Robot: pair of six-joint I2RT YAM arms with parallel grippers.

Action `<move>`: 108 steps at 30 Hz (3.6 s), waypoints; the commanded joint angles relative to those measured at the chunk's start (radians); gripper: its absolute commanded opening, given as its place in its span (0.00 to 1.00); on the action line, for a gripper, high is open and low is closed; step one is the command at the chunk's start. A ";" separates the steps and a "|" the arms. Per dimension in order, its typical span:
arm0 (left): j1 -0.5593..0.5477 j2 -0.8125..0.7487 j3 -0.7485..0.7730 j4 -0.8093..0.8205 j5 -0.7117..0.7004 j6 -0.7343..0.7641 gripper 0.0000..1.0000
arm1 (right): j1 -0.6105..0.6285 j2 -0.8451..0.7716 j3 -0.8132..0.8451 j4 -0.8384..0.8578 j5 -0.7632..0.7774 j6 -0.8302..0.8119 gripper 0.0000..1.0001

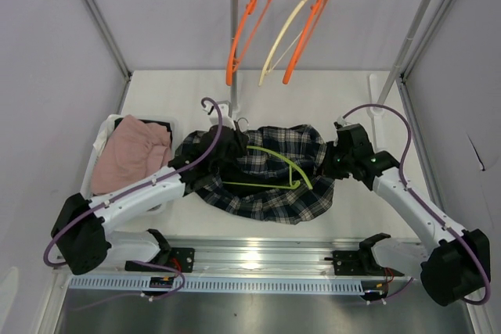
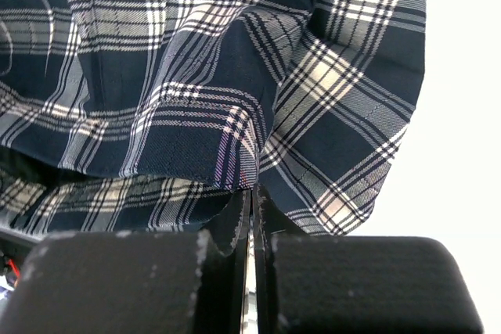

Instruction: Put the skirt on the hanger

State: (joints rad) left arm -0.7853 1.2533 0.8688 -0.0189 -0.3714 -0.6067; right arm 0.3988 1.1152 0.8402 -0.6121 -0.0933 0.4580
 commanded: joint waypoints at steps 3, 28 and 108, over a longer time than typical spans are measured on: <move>-0.087 -0.054 -0.002 0.106 -0.316 0.134 0.00 | 0.012 -0.054 0.094 -0.087 -0.020 -0.028 0.00; -0.325 0.337 -0.004 1.725 -0.905 1.493 0.00 | 0.002 -0.170 0.178 -0.284 -0.158 -0.009 0.00; -0.279 0.365 0.030 1.745 -0.868 1.484 0.00 | -0.018 -0.117 0.238 -0.361 -0.152 0.025 0.00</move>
State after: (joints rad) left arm -1.0851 1.6493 0.9108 1.3308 -1.2537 0.7937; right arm 0.4026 0.9974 1.0508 -0.9649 -0.2382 0.4965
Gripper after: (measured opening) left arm 0.026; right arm 0.010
